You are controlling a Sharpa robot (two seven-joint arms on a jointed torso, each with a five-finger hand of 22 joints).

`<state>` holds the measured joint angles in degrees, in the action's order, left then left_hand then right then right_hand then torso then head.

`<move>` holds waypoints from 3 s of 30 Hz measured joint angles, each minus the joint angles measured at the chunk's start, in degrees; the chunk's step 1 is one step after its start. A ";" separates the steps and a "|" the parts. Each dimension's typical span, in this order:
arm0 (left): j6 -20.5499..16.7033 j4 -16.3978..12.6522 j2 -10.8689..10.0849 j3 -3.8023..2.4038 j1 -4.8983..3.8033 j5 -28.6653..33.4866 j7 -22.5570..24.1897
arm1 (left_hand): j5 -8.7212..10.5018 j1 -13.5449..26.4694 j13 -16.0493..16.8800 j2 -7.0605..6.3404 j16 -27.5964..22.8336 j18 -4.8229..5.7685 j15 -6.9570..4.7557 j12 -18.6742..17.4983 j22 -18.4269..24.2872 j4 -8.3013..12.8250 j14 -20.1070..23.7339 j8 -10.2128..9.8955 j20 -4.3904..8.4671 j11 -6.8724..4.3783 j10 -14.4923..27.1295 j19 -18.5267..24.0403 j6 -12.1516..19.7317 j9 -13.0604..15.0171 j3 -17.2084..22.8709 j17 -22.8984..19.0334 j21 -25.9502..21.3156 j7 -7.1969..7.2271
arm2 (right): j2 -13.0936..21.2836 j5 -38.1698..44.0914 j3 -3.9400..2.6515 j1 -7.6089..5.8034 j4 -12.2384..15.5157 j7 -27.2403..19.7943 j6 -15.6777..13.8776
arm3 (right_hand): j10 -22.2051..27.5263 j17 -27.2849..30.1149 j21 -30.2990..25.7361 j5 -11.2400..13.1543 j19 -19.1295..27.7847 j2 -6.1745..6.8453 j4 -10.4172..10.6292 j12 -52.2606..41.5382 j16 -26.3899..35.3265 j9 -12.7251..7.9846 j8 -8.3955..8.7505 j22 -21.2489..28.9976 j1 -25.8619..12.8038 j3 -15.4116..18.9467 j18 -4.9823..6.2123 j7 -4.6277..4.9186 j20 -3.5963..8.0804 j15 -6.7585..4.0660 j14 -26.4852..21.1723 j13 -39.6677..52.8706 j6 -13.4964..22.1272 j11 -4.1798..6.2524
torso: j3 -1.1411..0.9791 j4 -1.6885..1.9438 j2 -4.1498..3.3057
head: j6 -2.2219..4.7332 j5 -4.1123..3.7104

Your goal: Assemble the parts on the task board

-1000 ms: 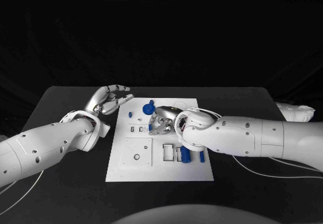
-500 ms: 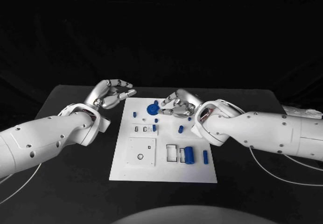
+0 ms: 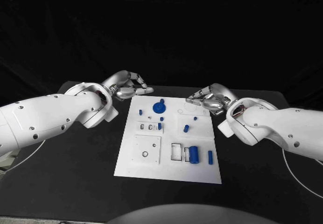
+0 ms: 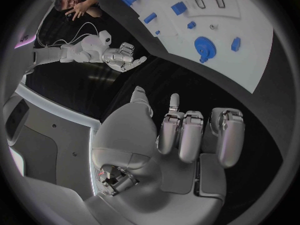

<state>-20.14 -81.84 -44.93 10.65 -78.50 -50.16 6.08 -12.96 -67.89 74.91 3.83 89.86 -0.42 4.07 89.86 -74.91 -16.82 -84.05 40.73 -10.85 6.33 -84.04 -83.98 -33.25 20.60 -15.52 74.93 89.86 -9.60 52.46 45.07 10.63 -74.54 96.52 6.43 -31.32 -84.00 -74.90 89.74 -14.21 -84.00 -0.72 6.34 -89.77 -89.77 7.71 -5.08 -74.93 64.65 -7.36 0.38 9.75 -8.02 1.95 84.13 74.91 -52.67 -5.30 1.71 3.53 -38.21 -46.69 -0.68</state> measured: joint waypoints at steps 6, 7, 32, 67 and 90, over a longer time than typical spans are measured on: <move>5.84 -1.17 0.22 0.16 -0.29 -2.32 -7.72 | 0.00 -0.40 0.00 -0.84 0.00 -0.01 -1.02 0.00 0.00 0.01 0.02 4.67 0.92 -0.69 0.03 0.10 0.15 4.19 2.49 -0.01 0.00 0.68 | 1.80 -2.88 0.29 0.01 -0.02 0.22 2.17 | 0.00 0.00 0.00 0.00 0.00 -0.11 0.00 0.00 0.00 -0.01 0.00 0.01 0.13 0.00 0.00 0.00 0.00 0.00 0.00 0.00 0.00 0.00 | 0.03 -0.05 -0.04 | 0.03 1.17; 6.70 -1.57 0.18 0.17 -0.30 -2.64 -9.04 | 0.00 -0.40 0.00 -0.84 0.00 -0.01 -1.09 0.00 0.00 -0.04 0.08 5.19 1.00 -1.03 0.02 0.02 -0.13 4.70 2.68 -0.01 0.00 0.96 | 2.17 -3.31 0.33 0.03 -0.04 0.29 2.59 | 0.00 0.00 0.00 0.00 0.00 -0.11 0.05 0.00 0.00 -0.01 0.00 0.01 0.13 0.05 0.00 0.00 0.00 0.00 0.00 0.00 0.00 0.00 | 0.04 -0.04 -0.04 | 0.03 1.38; 17.60 -7.05 0.63 1.41 -0.20 -4.45 -27.57 | -10.34 6.38 0.00 -0.65 0.00 -0.01 -4.30 0.00 0.00 -0.07 0.02 -2.50 3.68 -4.22 -0.09 0.00 -12.23 7.78 2.10 -0.02 0.00 4.61 | 3.52 -6.02 0.84 0.90 -1.70 3.63 7.89 | 0.01 -0.04 0.00 -1.76 0.01 -0.86 0.15 0.00 0.00 0.12 0.00 0.02 0.88 0.16 0.00 0.38 -0.41 0.21 -0.21 0.00 0.37 -0.40 | 0.03 0.01 0.04 | -0.62 1.29; 23.23 3.71 10.63 1.30 -0.20 -1.88 -34.85 | -21.76 9.17 0.00 -6.63 0.00 0.00 -4.29 0.00 0.00 -0.05 0.02 -6.13 4.08 -4.39 0.10 0.00 -12.04 12.54 10.20 -0.02 0.00 4.32 | 2.14 -6.13 0.95 2.11 -2.74 5.51 9.77 | 0.01 -0.02 0.00 -2.10 0.01 -0.85 0.15 0.00 0.00 0.16 -0.22 -0.01 0.88 0.15 0.00 0.38 -0.40 0.20 -0.21 0.00 0.37 -0.40 | -0.02 -0.07 -0.02 | 0.00 -0.07; 24.72 4.44 12.50 1.27 -0.10 -1.18 -35.44 | -21.76 7.35 0.00 -7.37 0.00 0.00 -4.29 0.00 0.00 -0.08 0.02 0.21 4.08 -4.39 0.10 0.00 -5.32 23.57 12.08 0.02 0.00 3.90 | 1.96 -6.13 0.94 2.15 -2.82 5.70 10.03 | 0.01 -0.01 0.00 -2.10 0.01 -0.85 0.15 0.00 0.00 0.15 -0.22 0.00 0.88 0.15 0.00 0.38 -0.40 0.20 -0.21 0.00 0.37 -0.40 | 0.00 0.03 0.02 | -0.58 -0.63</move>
<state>4.58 -77.40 -32.44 11.92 -78.60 -51.33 -29.36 -34.72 -60.55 74.91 -3.54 89.85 -0.42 -0.22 89.86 -74.90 -16.90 -84.03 40.94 -6.77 1.94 -83.94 -83.98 -38.57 44.16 -3.44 74.95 89.86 -5.71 54.42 38.94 11.58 -72.39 93.70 12.14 -21.29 -83.99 -74.91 89.74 -16.31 -83.99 -1.58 6.49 -89.77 -89.77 7.86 -5.30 -74.93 65.54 -7.21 0.39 10.13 -8.42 2.15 83.93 74.91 -52.31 -5.70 1.71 3.56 -38.19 -47.26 -1.30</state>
